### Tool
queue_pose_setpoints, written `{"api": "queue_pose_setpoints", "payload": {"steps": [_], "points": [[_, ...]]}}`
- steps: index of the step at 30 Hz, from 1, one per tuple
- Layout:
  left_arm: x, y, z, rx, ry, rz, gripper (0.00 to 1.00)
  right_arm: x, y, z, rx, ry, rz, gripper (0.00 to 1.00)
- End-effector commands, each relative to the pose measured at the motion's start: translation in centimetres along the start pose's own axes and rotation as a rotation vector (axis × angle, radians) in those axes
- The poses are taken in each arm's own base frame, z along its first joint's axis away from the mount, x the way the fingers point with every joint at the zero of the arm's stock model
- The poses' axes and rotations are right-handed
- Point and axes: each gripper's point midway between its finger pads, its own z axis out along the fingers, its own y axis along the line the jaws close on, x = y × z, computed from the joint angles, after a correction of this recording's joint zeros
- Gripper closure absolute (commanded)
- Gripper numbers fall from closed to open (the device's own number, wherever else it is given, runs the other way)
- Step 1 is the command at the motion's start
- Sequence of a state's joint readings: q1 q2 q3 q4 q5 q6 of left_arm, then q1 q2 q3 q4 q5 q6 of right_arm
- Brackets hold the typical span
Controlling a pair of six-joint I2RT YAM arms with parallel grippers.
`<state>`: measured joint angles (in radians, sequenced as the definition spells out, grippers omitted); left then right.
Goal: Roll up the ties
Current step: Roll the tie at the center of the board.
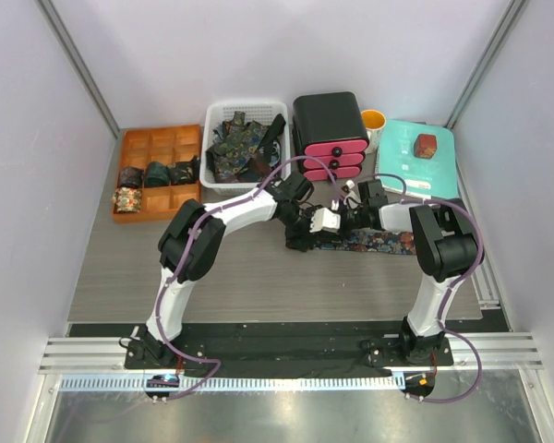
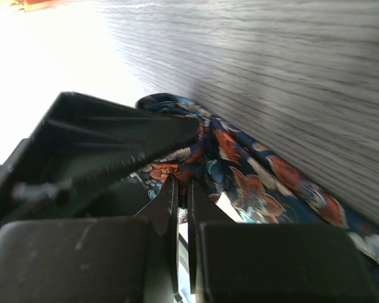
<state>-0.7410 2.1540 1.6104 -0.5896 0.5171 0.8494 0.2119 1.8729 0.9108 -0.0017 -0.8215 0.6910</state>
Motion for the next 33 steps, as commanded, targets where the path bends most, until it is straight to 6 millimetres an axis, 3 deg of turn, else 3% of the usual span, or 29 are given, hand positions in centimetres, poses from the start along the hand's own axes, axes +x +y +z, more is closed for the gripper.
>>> {"api": "queue_pose_setpoints", "payload": {"steps": [1,7,12,18,27,32,33], "points": [[2.0,-2.1,-1.1,0.072,0.022,-0.120,0.25,0.1,-4.5,-0.7,0.144,0.004,-0.014,0.99],[-0.4,-0.6,-4.8,-0.005,-0.143,-0.186,0.04,-0.1,-5.7,-1.0,0.181,0.012,-0.046,0.99],[-1.3,1.1,-6.1,-0.076,-0.237,-0.223,0.01,0.1,-7.2,-0.9,0.226,0.024,-0.066,0.99],[-2.0,1.5,-4.8,-0.064,-0.282,-0.233,0.02,0.2,-8.5,-0.8,0.276,0.038,-0.073,0.99],[-2.5,1.8,-1.6,-0.096,-0.260,-0.114,0.03,0.1,-8.6,-0.6,0.277,0.044,-0.074,0.99],[-1.5,1.1,-0.7,-0.083,-0.205,-0.047,0.14,0.2,-8.3,-0.5,0.262,0.047,-0.070,0.99],[-1.4,0.9,-0.7,-0.076,-0.200,-0.027,0.22,0.1,-8.2,-0.5,0.258,0.045,-0.068,0.99]]}}
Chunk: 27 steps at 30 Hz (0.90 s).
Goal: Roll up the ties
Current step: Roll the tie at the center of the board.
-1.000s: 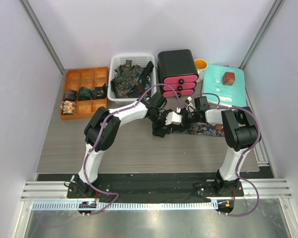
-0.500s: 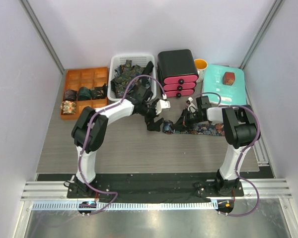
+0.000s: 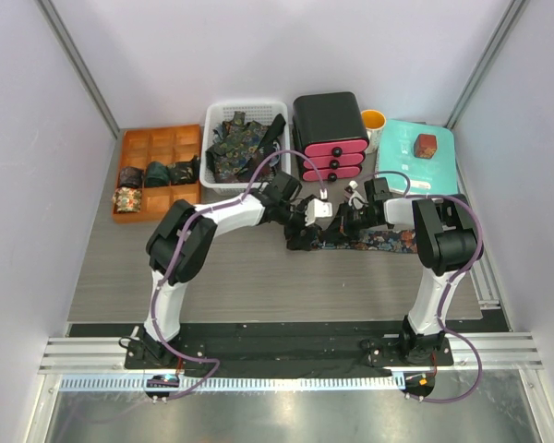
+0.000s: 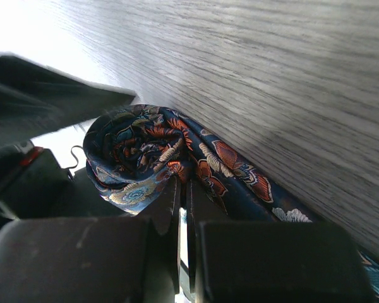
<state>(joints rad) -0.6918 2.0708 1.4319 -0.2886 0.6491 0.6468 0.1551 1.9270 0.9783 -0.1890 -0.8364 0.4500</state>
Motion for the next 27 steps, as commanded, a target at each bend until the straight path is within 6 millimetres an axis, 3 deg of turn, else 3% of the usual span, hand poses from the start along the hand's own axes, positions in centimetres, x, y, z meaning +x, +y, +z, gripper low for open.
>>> {"api": "queue_pose_setpoints", "payload": {"steps": [1,3,6,12,17,19,21,27], "points": [[0.5,-0.2,-0.1,0.010,0.023,0.090,0.28,0.8,-5.1,1.0,0.198,-0.004,0.019,0.99],[-0.2,-0.7,-0.6,0.024,0.008,0.096,0.43,0.7,-4.5,1.4,0.180,-0.009,0.029,0.99],[-1.4,-1.4,-1.5,0.034,-0.017,0.086,0.55,0.7,-3.2,2.1,0.151,-0.033,0.051,0.99],[-2.3,-1.6,-1.6,0.043,0.008,0.027,0.59,1.1,-0.9,3.9,0.115,-0.083,0.077,0.98],[-0.9,-2.3,-0.5,0.075,0.066,-0.001,0.58,1.4,0.6,4.5,0.086,-0.100,0.071,0.94],[-0.3,-2.7,-0.2,0.086,0.094,-0.006,0.59,1.5,0.8,4.6,0.083,-0.102,0.068,0.89],[0.6,-3.1,0.1,0.090,0.143,0.003,0.67,1.8,1.3,4.5,0.068,-0.085,0.059,0.77],[5.0,-4.1,0.9,0.132,0.336,0.008,0.76,0.5,2.8,1.0,0.028,-0.077,0.028,0.62]]}}
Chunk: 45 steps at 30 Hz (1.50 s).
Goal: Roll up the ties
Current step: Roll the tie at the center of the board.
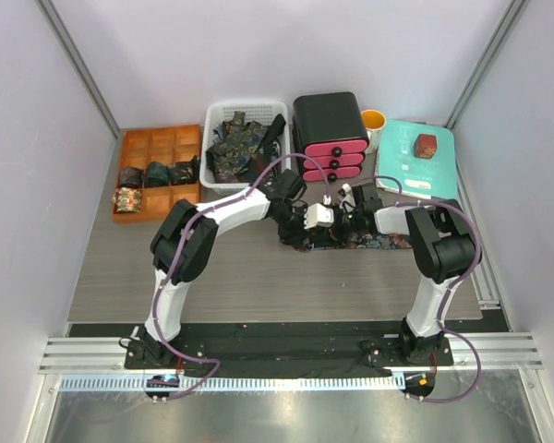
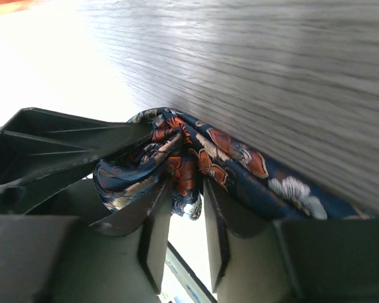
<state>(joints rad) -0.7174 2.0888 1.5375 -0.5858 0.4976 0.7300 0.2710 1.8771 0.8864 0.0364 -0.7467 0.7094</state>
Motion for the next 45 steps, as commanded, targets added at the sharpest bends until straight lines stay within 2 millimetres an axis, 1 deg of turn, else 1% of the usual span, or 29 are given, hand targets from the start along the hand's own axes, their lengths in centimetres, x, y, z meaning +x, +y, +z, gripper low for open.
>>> {"api": "queue_pose_setpoints", "payload": {"steps": [1,3,5,7,11,18,22,24,27,28,30,31,34,35,36,37,38,39,40,41,42,43,45], "points": [[2.2,-3.1,3.1,0.117,0.124,0.036,0.76,-0.2,0.2,-2.1,0.039,0.004,-0.021,0.62],[3.2,-3.4,3.3,0.135,0.163,0.027,0.76,-0.6,0.6,-3.1,0.021,0.002,-0.029,0.60],[3.8,-3.5,3.5,0.148,0.188,0.019,0.76,-0.5,1.3,-4.0,0.000,0.000,-0.044,0.59],[4.0,-3.4,3.7,0.149,0.207,0.029,0.76,-0.4,1.9,-4.6,-0.020,-0.001,-0.051,0.58],[4.2,-3.3,3.8,0.157,0.229,0.023,0.77,-0.8,2.0,-5.2,-0.028,-0.014,-0.067,0.57],[4.3,-3.2,3.8,0.164,0.241,0.027,0.78,-1.5,3.5,-5.0,-0.099,-0.050,-0.057,0.49],[4.4,-3.2,3.9,0.167,0.246,0.026,0.78,-1.5,3.5,-4.4,-0.102,-0.049,-0.066,0.48],[4.3,-3.2,3.9,0.169,0.242,0.025,0.78,-1.3,3.2,-3.7,-0.087,-0.037,-0.077,0.48],[4.1,-3.2,3.8,0.168,0.239,0.025,0.77,-1.3,2.0,-3.1,-0.045,-0.031,-0.090,0.56],[4.0,-3.1,3.7,0.164,0.237,0.027,0.76,-1.2,1.3,-2.7,-0.030,-0.016,-0.082,0.64],[3.9,-3.2,3.4,0.167,0.234,0.028,0.75,-1.1,0.2,-2.5,0.011,-0.003,-0.097,0.73],[3.9,-3.2,3.3,0.169,0.237,0.030,0.75,-1.2,-0.1,-2.5,0.020,-0.004,-0.100,0.81],[3.4,-3.3,2.6,0.178,0.214,0.031,0.72,-1.6,-1.4,-2.9,0.069,-0.017,-0.125,0.94],[3.2,-3.2,2.3,0.174,0.205,0.032,0.71,-1.5,-1.9,-3.0,0.090,-0.011,-0.134,0.96],[2.7,-3.0,1.7,0.168,0.190,0.036,0.70,-1.7,-2.1,-3.1,0.098,-0.017,-0.144,0.99],[2.2,-3.2,1.3,0.178,0.170,0.045,0.66,-2.0,-2.6,-3.3,0.111,-0.025,-0.142,0.99],[2.0,-3.1,0.9,0.174,0.158,0.046,0.63,-2.1,-3.1,-3.3,0.123,-0.024,-0.141,0.99],[1.3,-2.8,0.2,0.163,0.135,0.054,0.61,-2.1,-3.4,-3.4,0.133,-0.018,-0.155,0.99],[0.9,-2.9,-0.1,0.168,0.116,0.054,0.55,-2.2,-3.7,-3.5,0.141,-0.021,-0.156,0.99],[0.5,-2.8,-0.4,0.168,0.102,0.061,0.52,-2.2,-4.1,-3.5,0.149,-0.015,-0.152,0.99],[0.2,-2.5,-1.0,0.163,0.087,0.061,0.45,-2.3,-4.4,-3.4,0.152,-0.015,-0.162,0.99],[-0.6,-2.5,-1.4,0.170,0.057,0.062,0.42,-2.4,-4.8,-3.4,0.162,-0.016,-0.163,0.99],[-1.0,-1.8,-2.1,0.158,0.023,0.048,0.36,-2.6,-5.5,-3.3,0.171,-0.008,-0.156,0.99]]}}
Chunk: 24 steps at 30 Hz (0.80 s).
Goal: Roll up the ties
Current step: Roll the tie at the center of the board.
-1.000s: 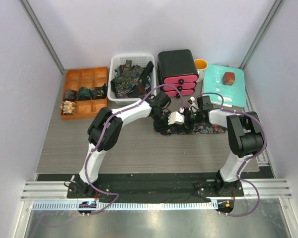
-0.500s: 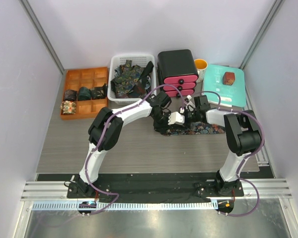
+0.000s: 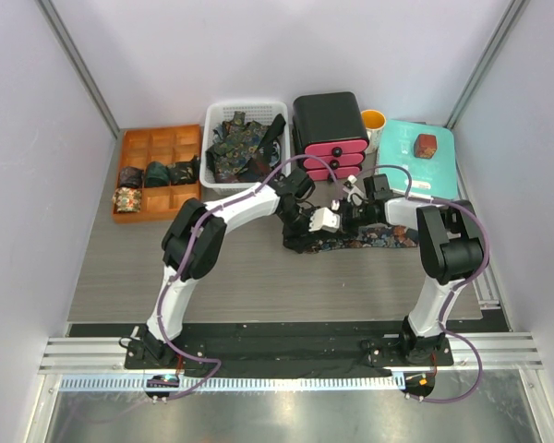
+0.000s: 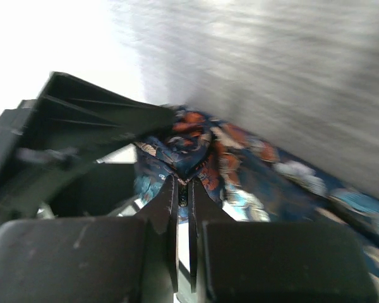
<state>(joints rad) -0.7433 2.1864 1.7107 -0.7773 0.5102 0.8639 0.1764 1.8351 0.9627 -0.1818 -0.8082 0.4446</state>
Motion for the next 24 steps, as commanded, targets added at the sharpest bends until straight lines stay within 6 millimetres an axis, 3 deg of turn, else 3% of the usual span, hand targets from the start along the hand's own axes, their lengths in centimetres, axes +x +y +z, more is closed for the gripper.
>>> {"api": "queue_pose_setpoints", "payload": {"steps": [1,11,18,24], "points": [[-0.8,-1.4,-3.1,0.052,-0.065,-0.048,0.34,-0.6,-5.4,0.1,0.181,-0.019,-0.020,0.99],[-3.1,1.4,-4.7,-0.070,-0.260,-0.129,0.16,-0.4,-7.7,0.3,0.251,0.005,-0.026,0.99],[-4.0,1.9,-2.9,-0.088,-0.311,-0.298,0.02,0.3,-8.2,0.4,0.295,0.000,-0.021,0.99],[-3.3,2.3,-1.1,-0.141,-0.275,-0.342,0.03,1.4,-8.2,1.3,0.316,-0.023,0.055,0.99]]}}
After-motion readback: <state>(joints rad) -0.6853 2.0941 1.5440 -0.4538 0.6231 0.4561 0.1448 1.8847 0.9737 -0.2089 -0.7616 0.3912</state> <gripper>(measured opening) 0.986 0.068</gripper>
